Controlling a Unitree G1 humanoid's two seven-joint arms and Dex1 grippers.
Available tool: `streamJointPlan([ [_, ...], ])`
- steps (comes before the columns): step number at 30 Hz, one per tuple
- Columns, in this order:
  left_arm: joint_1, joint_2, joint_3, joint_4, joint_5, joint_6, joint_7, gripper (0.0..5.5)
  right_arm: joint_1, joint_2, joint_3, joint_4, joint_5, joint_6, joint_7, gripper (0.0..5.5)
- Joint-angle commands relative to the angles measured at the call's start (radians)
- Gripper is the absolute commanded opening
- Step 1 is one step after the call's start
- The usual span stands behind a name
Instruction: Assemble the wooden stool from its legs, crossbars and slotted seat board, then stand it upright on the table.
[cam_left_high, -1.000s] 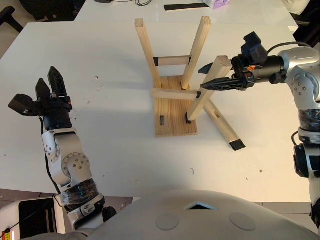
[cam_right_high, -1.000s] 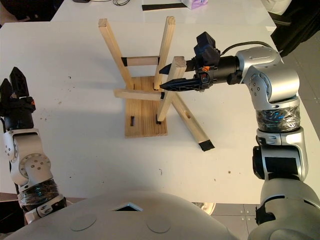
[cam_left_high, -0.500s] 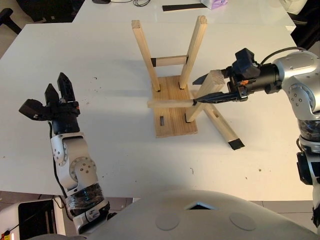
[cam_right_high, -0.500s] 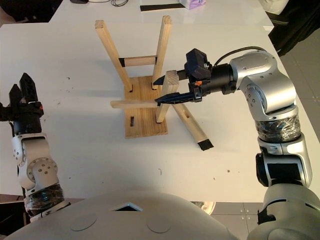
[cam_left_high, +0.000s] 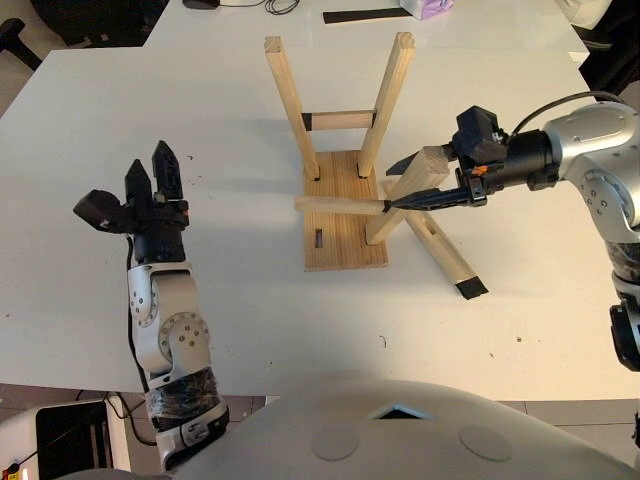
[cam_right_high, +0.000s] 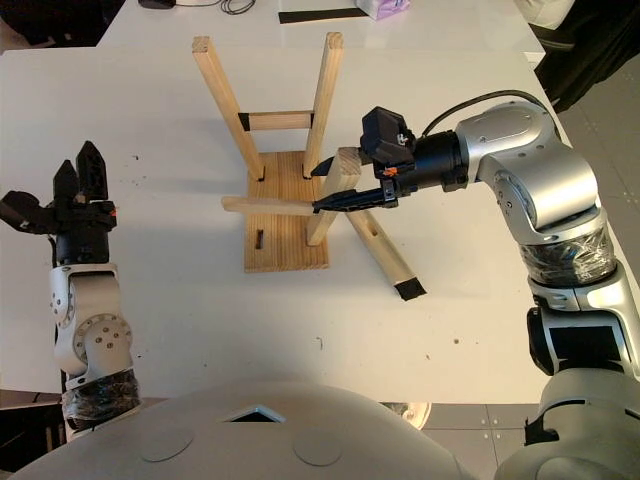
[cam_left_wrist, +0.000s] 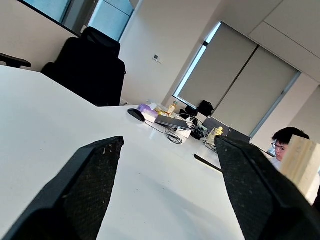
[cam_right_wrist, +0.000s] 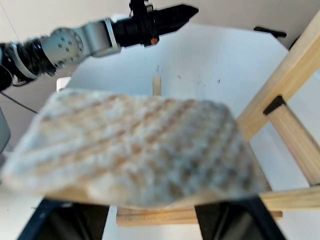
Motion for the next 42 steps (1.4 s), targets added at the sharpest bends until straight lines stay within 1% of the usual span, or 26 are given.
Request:
streamJointPlan([
  [1, 0.003, -0.004, -0.024, -0.013, 0.019, 0.012, 0.004, 3.39, 0.096, -0.009, 0.15, 0.035, -0.112, 0.084, -0.029, 2.04],
  [12, -0.02, -0.015, -0.064, 0.013, 0.043, 0.007, 0.006, 3.39, 0.093, -0.01, 0.153, 0.053, -0.108, 0.078, -0.057, 2.04],
  [15, -0.024, -0.012, -0.063, 0.02, 0.043, 0.005, 0.005, 3.39, 0.078, 0.002, 0.135, 0.085, -0.127, 0.02, -0.065, 2.04],
  [16, -0.026, -0.01, -0.061, 0.024, 0.042, 0.004, 0.003, 3.39, 0.068, 0.011, 0.117, 0.093, -0.111, 0.018, -0.066, 2.4],
  [19, -0.025, -0.001, -0.037, 0.04, 0.027, 0.002, -0.006, 3.39, 0.025, 0.045, 0.012, 0.084, -0.01, 0.076, -0.079, 2.8],
  [20, -0.024, 0.002, -0.029, 0.042, 0.02, 0.001, -0.008, 3.39, 0.015, 0.048, -0.021, 0.072, 0.016, 0.098, -0.084, 3.0],
  [22, -0.021, 0.007, -0.011, 0.041, 0.007, -0.001, -0.014, 3.39, 0.005, 0.045, -0.076, 0.038, 0.06, 0.145, -0.1, 3.21],
  [25, -0.022, 0.013, 0.015, 0.041, -0.013, -0.003, -0.019, 3.39, 0.015, 0.029, -0.133, -0.011, 0.1, 0.196, -0.123, 3.73],
  [27, -0.026, 0.016, 0.023, 0.049, -0.013, -0.004, -0.02, 3.39, 0.027, 0.024, -0.149, -0.022, 0.102, 0.218, -0.141, 4.1],
  [35, -0.043, 0.009, 0.004, 0.07, 0.002, 0.0, -0.036, 3.39, 0.151, -0.013, -0.176, 0.002, 0.087, 0.225, -0.143, 4.1],
  [37, -0.038, 0.006, 0.005, 0.074, 0.003, -0.003, -0.036, 3.39, 0.194, -0.044, -0.161, 0.053, 0.021, 0.19, -0.156, 4.1],
  [39, -0.032, 0.001, 0.01, 0.085, 0.008, -0.007, -0.033, 3.39, 0.229, -0.065, -0.12, 0.102, -0.082, 0.148, -0.207, 4.1],
  [42, -0.022, -0.014, 0.01, 0.1, 0.018, -0.018, -0.025, 3.39, 0.265, -0.028, -0.112, 0.112, -0.158, 0.157, -0.323, 4.1],
])
